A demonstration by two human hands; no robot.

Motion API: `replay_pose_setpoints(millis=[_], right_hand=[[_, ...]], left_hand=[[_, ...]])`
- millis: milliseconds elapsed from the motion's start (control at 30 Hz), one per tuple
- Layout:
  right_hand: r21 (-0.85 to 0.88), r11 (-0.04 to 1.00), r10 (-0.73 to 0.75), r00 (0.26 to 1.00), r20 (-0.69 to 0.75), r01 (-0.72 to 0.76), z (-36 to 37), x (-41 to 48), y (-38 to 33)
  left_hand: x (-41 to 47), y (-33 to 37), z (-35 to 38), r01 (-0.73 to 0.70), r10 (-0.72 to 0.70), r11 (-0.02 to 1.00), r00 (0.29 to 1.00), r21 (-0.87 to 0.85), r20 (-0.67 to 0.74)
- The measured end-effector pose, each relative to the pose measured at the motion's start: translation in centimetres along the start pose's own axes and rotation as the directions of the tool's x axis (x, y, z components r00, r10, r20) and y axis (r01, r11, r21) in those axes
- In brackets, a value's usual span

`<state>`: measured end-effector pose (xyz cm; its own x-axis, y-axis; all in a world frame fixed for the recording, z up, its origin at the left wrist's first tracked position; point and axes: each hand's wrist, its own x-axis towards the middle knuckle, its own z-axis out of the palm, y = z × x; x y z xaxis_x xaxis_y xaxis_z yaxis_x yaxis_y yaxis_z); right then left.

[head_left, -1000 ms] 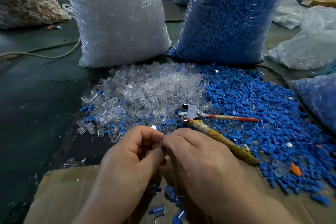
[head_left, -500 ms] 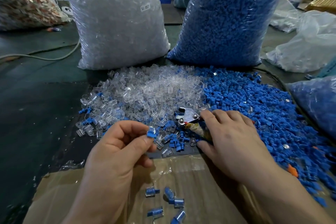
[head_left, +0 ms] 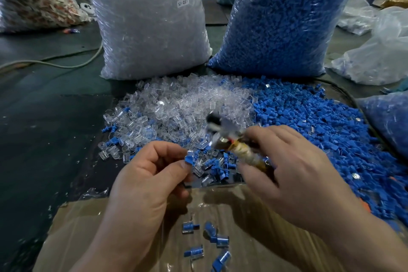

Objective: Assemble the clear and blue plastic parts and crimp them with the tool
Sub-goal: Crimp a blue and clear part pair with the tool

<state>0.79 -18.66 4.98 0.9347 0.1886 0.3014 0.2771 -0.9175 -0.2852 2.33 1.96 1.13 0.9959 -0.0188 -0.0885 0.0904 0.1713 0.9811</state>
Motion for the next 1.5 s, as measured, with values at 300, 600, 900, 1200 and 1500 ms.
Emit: replay_pose_setpoints(millis=[300,600,900,1200,1500], right_hand=[[-0.004,0.993,-0.115,0.983,0.145,0.117,0.1,-0.6,-0.7],[-0.038,0.989,-0.131,0.976,0.174,0.140,0.3,-0.5,-0.6],[-0.021,0.995,-0.098,0.987,0.129,0.102,0.5,-0.4,-1.3],[-0.016,0.997,-0.069,0.985,0.156,0.072,0.5,-0.6,-1.0],[-0.274,0.957,0.156,0.963,0.221,-0.092,1.0,0.9,2.2]], left_hand=[[-0.2,0.2,-0.1,-0.095,0.095,0.987,0.995,0.129,0.005],[-0.3,0.2,-0.1,-0.168,0.168,0.973,0.986,0.158,0.013],[-0.6,0.4,-0.4,-0.177,0.178,0.972,0.984,0.156,0.006],[-0.8,0.7,0.0,-0.176,0.184,0.967,0.983,0.185,-0.026],[-0.5,-0.4,-0.1,-0.012,0.015,0.907,1.000,0.420,-0.003]])
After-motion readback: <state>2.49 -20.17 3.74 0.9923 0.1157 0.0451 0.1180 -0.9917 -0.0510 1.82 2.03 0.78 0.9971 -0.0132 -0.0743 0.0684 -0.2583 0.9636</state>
